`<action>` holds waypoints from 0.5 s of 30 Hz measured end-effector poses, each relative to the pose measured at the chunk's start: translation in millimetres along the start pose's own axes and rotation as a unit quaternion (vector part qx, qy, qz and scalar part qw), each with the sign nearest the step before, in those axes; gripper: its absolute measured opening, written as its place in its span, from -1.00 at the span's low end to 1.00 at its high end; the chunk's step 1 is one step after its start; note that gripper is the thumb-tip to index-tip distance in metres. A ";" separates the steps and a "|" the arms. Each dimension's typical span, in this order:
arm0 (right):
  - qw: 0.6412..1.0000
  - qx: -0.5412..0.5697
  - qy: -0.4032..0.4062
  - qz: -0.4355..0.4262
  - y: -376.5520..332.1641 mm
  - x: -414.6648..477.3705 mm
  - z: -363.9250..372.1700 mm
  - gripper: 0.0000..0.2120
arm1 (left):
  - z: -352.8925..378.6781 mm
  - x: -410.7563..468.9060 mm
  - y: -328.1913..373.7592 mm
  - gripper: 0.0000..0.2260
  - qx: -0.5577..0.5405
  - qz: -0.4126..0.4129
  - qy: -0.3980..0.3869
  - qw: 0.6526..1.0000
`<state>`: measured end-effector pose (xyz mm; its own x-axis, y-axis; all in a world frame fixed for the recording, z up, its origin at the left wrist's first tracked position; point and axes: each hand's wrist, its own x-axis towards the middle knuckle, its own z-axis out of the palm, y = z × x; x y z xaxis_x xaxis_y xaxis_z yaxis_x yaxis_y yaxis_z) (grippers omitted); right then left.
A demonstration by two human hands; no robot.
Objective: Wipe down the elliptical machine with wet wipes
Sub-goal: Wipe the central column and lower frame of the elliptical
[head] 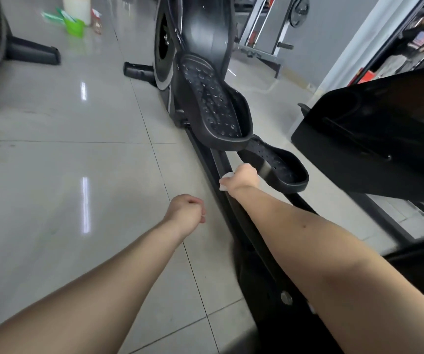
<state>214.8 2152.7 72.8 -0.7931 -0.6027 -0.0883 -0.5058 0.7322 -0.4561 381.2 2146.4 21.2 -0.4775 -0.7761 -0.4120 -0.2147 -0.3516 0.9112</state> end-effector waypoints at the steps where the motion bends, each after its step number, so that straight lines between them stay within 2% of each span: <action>1: 1.000 0.023 0.005 0.003 -4.7 7.1 0.7 -0.71 | -1.1 2.1 3.8 -0.77 0.002 0.003 0.003 1.000; 3: 0.998 0.060 0.015 0.009 -14.7 22.0 3.8 -0.73 | -3.1 5.5 7.2 -0.78 0.004 0.003 0.007 1.000; 6: 0.993 0.113 0.010 0.028 -31.3 45.1 9.7 -0.87 | -9.4 9.3 5.7 -0.79 0.010 -0.001 0.003 1.000; 9: 0.983 0.171 0.014 0.060 -44.6 65.4 12.8 -0.76 | -18.0 10.9 3.9 -0.78 0.017 -0.017 0.007 1.000; 13: 0.972 0.212 0.002 0.105 -45.1 68.3 20.9 -0.83 | -24.7 5.2 7.7 -0.80 0.011 -0.062 0.009 0.998; 15: 0.974 0.201 -0.012 0.099 -34.9 62.0 24.1 -0.74 | -27.1 -5.2 14.2 -0.79 0.008 -0.085 0.004 0.996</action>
<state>191.4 2082.1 61.9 -0.8509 -0.4729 -0.2288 -0.1653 0.6544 -0.7378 403.7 2131.3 36.2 -0.4255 -0.7106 -0.5603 -0.3058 -0.4698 0.8281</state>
